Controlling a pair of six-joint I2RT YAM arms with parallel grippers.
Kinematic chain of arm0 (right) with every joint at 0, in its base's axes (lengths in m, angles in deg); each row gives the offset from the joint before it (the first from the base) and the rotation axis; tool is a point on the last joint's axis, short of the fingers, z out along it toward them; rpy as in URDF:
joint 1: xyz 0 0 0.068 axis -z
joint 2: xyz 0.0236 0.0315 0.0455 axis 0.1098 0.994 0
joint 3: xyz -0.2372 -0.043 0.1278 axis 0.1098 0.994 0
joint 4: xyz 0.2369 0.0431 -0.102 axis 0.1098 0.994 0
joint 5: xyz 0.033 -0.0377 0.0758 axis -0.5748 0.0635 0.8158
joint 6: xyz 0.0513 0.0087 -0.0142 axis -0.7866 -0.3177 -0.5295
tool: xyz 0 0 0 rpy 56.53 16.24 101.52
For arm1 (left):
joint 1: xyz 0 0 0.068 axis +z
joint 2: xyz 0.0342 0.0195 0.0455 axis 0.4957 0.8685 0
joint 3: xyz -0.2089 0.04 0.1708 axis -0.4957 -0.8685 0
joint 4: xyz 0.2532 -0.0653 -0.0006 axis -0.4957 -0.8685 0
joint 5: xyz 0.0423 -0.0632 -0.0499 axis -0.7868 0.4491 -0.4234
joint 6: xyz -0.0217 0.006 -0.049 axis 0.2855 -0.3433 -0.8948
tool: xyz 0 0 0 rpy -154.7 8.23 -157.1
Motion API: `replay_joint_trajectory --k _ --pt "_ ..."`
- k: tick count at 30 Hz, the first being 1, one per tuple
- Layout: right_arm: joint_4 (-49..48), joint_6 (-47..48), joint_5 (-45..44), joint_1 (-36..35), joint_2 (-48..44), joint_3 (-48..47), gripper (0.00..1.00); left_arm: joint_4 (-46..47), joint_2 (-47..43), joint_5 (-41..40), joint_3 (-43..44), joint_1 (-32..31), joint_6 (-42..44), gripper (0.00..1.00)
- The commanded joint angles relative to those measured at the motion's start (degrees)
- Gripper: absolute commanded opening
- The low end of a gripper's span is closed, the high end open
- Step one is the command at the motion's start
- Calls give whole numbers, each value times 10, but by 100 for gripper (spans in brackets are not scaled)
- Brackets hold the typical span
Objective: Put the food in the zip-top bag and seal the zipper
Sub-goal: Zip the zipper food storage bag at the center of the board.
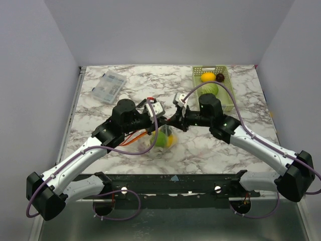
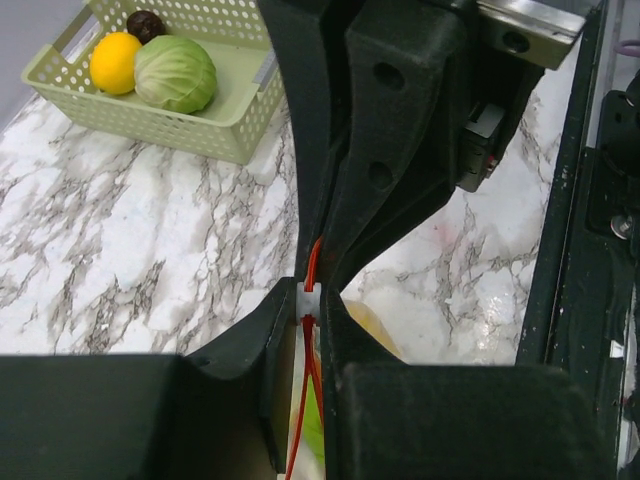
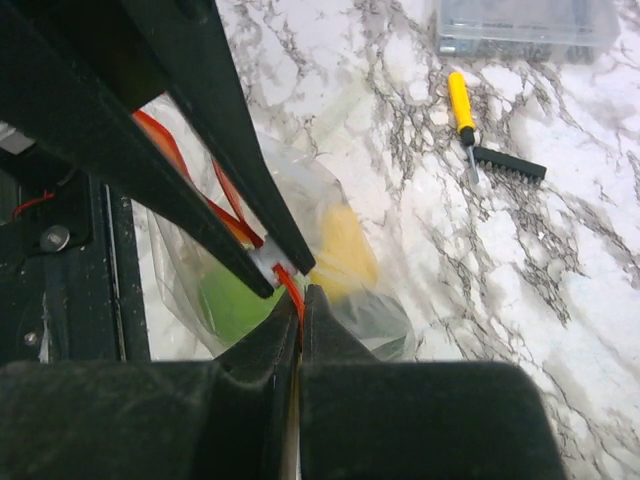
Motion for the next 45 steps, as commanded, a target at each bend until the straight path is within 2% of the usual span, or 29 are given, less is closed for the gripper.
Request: replay_joint_trajectory --k 1,3,9,16,28,34,37,39,41,45 --pt "-199 -104 -143 0 -61 105 0 -23 -9 -10 3 0 -4 5" --pt "-244 -116 -201 0 -69 151 0 -31 -14 -24 -4 1 -7 5" --pt "-281 -186 -277 0 -69 173 0 -66 -37 -54 -8 5 -7 5" --pt "-292 -213 -320 19 -76 193 0 -129 -70 -77 -6 10 -11 5" --pt "-267 -232 -297 141 -124 235 0 -191 -163 -144 -52 15 -7 5" --pt "-251 -228 -299 159 -146 246 0 -202 -184 -175 -66 15 -17 5" --pt "-256 -227 -262 159 -118 225 0 -182 -182 -186 -69 14 -17 5" --pt "-312 -239 -236 159 -91 217 0 -160 -166 -186 -53 15 -21 5" --pt "-336 -246 -221 159 -40 179 0 -141 -134 -203 -20 15 -33 5" --pt "-385 -257 -206 160 53 92 0 -135 -61 -286 72 17 -50 6"
